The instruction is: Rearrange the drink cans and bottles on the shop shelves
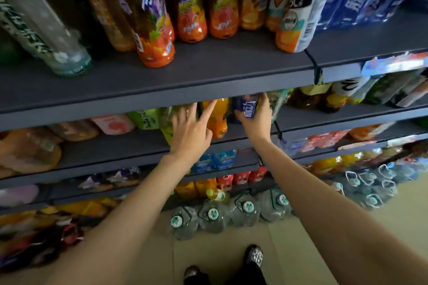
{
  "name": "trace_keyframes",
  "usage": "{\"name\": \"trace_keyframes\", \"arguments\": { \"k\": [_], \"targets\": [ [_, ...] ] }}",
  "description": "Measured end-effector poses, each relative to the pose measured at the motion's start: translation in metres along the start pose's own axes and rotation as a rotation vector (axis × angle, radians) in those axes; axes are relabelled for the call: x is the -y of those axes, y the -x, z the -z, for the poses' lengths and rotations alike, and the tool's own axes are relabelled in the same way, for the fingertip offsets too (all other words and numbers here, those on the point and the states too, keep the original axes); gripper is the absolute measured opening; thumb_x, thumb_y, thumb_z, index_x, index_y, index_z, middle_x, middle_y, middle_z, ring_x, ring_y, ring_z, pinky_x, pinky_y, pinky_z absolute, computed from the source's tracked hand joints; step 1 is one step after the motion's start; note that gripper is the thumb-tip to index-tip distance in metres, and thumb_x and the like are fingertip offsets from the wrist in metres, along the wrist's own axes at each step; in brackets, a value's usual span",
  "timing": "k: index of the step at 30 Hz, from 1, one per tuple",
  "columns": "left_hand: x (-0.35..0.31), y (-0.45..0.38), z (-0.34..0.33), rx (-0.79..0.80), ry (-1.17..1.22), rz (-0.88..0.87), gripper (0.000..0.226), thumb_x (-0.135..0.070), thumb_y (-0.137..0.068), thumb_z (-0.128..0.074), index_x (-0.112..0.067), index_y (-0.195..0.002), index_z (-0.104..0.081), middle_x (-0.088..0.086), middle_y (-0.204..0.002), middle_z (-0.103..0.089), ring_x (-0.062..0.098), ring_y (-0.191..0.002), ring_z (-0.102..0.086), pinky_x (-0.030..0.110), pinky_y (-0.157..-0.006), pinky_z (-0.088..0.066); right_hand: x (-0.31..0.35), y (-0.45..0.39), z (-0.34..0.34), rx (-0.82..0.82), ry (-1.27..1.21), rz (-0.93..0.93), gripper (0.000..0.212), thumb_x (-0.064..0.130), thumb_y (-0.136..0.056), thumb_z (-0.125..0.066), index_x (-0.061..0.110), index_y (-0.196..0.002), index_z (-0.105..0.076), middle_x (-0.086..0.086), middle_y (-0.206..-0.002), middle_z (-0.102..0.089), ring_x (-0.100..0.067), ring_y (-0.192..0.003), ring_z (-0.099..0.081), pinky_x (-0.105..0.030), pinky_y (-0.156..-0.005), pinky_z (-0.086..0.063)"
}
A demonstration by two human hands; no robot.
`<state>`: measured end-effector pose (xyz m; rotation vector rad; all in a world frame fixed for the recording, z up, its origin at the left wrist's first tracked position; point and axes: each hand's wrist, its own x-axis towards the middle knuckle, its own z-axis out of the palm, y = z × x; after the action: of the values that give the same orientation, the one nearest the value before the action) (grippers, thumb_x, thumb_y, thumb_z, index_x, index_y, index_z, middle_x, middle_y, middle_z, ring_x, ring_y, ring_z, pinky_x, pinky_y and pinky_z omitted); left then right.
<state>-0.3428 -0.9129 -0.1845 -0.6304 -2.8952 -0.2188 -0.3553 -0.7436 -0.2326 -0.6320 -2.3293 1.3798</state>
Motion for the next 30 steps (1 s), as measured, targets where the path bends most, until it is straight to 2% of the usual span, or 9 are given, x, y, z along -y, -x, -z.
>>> {"name": "trace_keyframes", "arguments": {
  "k": [2, 9, 14, 17, 19, 22, 26, 28, 30],
  "targets": [
    [-0.004, -0.007, -0.003, 0.034, -0.063, 0.035, 0.073, -0.022, -0.091, -0.049, -0.036, -0.148, -0.005, 0.014, -0.152, -0.021, 0.039, -0.132, -0.025, 0.051, -0.107, -0.021, -0.001, -0.005, -0.012, -0.053, 0.008, 0.001, 0.072, 0.016, -0.076, -0.073, 0.003, -0.136, -0.035, -0.014, -0.136, -0.044, -0.033, -0.121, -0.038, -0.036, -0.099, -0.031],
    [-0.007, -0.018, -0.009, 0.002, -0.126, -0.002, 0.074, -0.018, -0.086, -0.055, -0.03, -0.148, -0.016, 0.017, -0.149, -0.029, 0.043, -0.135, -0.025, 0.055, -0.107, -0.021, 0.027, -0.022, -0.027, -0.213, 0.092, -0.219, 0.061, 0.014, -0.084, -0.061, 0.006, -0.137, -0.033, -0.023, -0.15, -0.013, -0.037, -0.135, -0.02, -0.041, -0.104, -0.023],
    [-0.004, -0.016, -0.01, -0.005, -0.106, -0.007, 0.074, -0.017, -0.087, -0.053, -0.03, -0.149, -0.014, 0.014, -0.151, -0.025, 0.04, -0.138, -0.019, 0.052, -0.11, -0.017, 0.026, -0.015, -0.025, -0.288, 0.064, -0.17, 0.072, 0.019, -0.076, -0.069, 0.004, -0.137, -0.031, -0.019, -0.136, -0.032, -0.038, -0.124, -0.031, -0.042, -0.098, -0.027],
    [-0.006, -0.014, -0.006, 0.004, -0.106, -0.012, 0.075, -0.019, -0.088, -0.051, -0.032, -0.149, -0.009, 0.013, -0.152, -0.022, 0.039, -0.138, -0.019, 0.05, -0.111, -0.017, 0.017, -0.002, -0.02, -0.269, -0.012, -0.075, 0.069, 0.018, -0.068, -0.077, 0.002, -0.123, -0.038, -0.017, -0.125, -0.046, -0.037, -0.118, -0.041, -0.047, -0.097, -0.037],
    [-0.008, -0.011, -0.003, 0.015, -0.087, -0.022, 0.075, -0.017, -0.088, -0.052, -0.032, -0.149, -0.011, 0.014, -0.152, -0.022, 0.039, -0.134, -0.025, 0.049, -0.109, -0.021, 0.01, 0.007, -0.014, -0.222, -0.12, -0.04, 0.067, 0.014, -0.064, -0.08, 0.007, -0.117, -0.04, -0.013, -0.12, -0.053, -0.032, -0.114, -0.048, -0.048, -0.094, -0.043],
    [-0.011, -0.001, 0.001, 0.043, -0.003, -0.038, 0.067, -0.014, -0.088, -0.05, -0.022, -0.148, -0.02, 0.016, -0.151, -0.022, 0.038, -0.127, -0.036, 0.047, -0.104, -0.029, 0.003, 0.019, 0.002, -0.123, -0.15, -0.021, 0.072, 0.015, -0.064, -0.082, 0.013, -0.122, -0.039, -0.008, -0.122, -0.053, -0.026, -0.115, -0.05, -0.037, -0.095, -0.045],
    [-0.017, 0.014, 0.011, -0.053, 0.187, -0.16, 0.049, -0.011, -0.086, -0.045, -0.008, -0.135, -0.043, 0.013, -0.139, -0.04, 0.032, -0.104, -0.057, 0.044, -0.09, -0.048, -0.004, 0.044, 0.044, -0.032, -0.068, 0.043, 0.073, 0.016, -0.065, -0.082, 0.013, -0.124, -0.04, -0.001, -0.116, -0.051, -0.023, -0.112, -0.049, -0.028, -0.088, -0.04],
    [-0.026, 0.016, 0.023, -0.113, 0.244, -0.234, 0.045, -0.018, -0.086, -0.033, -0.009, -0.128, -0.049, 0.01, -0.13, -0.047, 0.029, -0.092, -0.061, 0.042, -0.079, -0.053, -0.009, 0.061, 0.071, 0.003, -0.072, 0.126, 0.071, 0.019, -0.066, -0.081, 0.018, -0.125, -0.04, 0.004, -0.115, -0.049, -0.019, -0.111, -0.049, -0.031, -0.088, -0.043],
    [-0.039, 0.011, 0.037, -0.219, 0.261, -0.296, 0.044, -0.017, -0.083, -0.031, -0.007, -0.118, -0.054, 0.012, -0.119, -0.054, 0.028, -0.082, -0.062, 0.036, -0.071, -0.053, -0.005, 0.074, 0.102, -0.016, -0.068, 0.226, 0.071, 0.024, -0.066, -0.08, 0.016, -0.124, -0.041, -0.001, -0.116, -0.05, -0.012, -0.106, -0.049, -0.024, -0.088, -0.045]
  ]
}}
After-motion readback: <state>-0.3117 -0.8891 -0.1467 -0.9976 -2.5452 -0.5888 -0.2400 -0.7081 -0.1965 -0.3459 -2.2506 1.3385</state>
